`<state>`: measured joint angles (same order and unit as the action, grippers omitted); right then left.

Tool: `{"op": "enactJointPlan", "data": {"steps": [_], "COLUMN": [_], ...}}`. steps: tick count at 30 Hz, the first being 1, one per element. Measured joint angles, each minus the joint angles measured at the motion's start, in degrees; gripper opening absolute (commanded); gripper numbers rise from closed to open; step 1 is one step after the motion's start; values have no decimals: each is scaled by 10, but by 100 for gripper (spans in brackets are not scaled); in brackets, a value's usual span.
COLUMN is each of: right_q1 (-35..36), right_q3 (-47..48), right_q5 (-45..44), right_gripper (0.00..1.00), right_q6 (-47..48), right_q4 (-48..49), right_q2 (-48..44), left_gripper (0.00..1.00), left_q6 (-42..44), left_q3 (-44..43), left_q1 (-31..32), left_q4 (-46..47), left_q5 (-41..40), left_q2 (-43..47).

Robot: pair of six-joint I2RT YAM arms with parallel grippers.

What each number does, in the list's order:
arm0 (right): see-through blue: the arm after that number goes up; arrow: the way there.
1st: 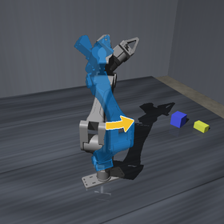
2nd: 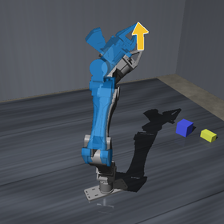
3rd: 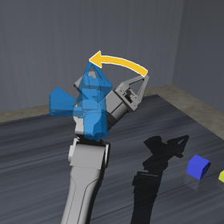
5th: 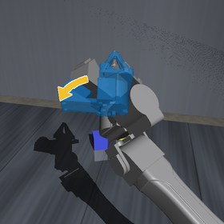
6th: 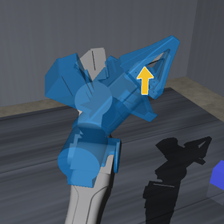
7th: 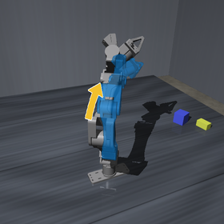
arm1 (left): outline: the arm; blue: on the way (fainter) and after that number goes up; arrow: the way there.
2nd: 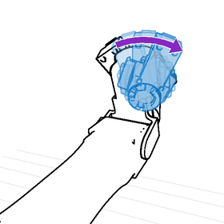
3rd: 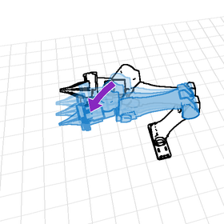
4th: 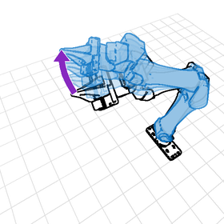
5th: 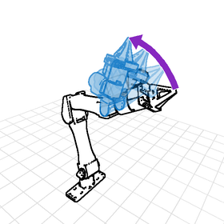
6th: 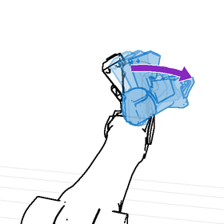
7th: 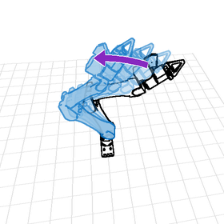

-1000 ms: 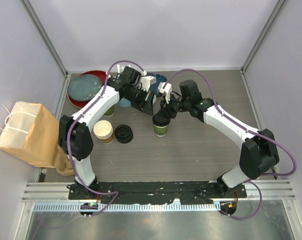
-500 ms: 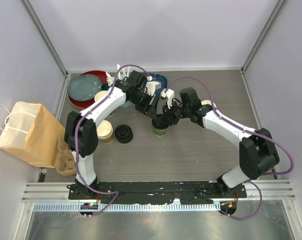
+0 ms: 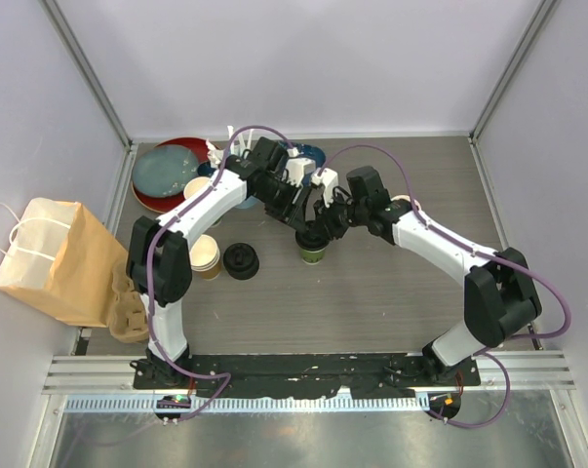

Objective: Pack the takeout coffee

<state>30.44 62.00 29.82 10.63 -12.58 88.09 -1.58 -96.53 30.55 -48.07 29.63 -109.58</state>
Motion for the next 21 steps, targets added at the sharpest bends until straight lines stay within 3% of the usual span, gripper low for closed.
{"op": "enactJointPlan", "data": {"steps": [6, 10, 13, 21], "right_q1": [2, 9, 23, 30], "right_q3": [42, 43, 42, -122], "right_q5": [-29, -54, -69, -86], "right_gripper": [17, 2, 1, 1], "right_q6": [-38, -66, -80, -124], "right_q4": [-18, -23, -22, 101], "right_q2": [-13, -48, -75, -119], "left_gripper": [53, 50, 49, 37], "left_q6": [-4, -9, -10, -11], "left_q3": [-12, -14, -16, -17], "left_q1": [0, 2, 5, 12], "left_q4": [12, 22, 26, 33], "left_q5": [0, 0, 0, 0], "left_q2": [-3, -3, -5, -19]}}
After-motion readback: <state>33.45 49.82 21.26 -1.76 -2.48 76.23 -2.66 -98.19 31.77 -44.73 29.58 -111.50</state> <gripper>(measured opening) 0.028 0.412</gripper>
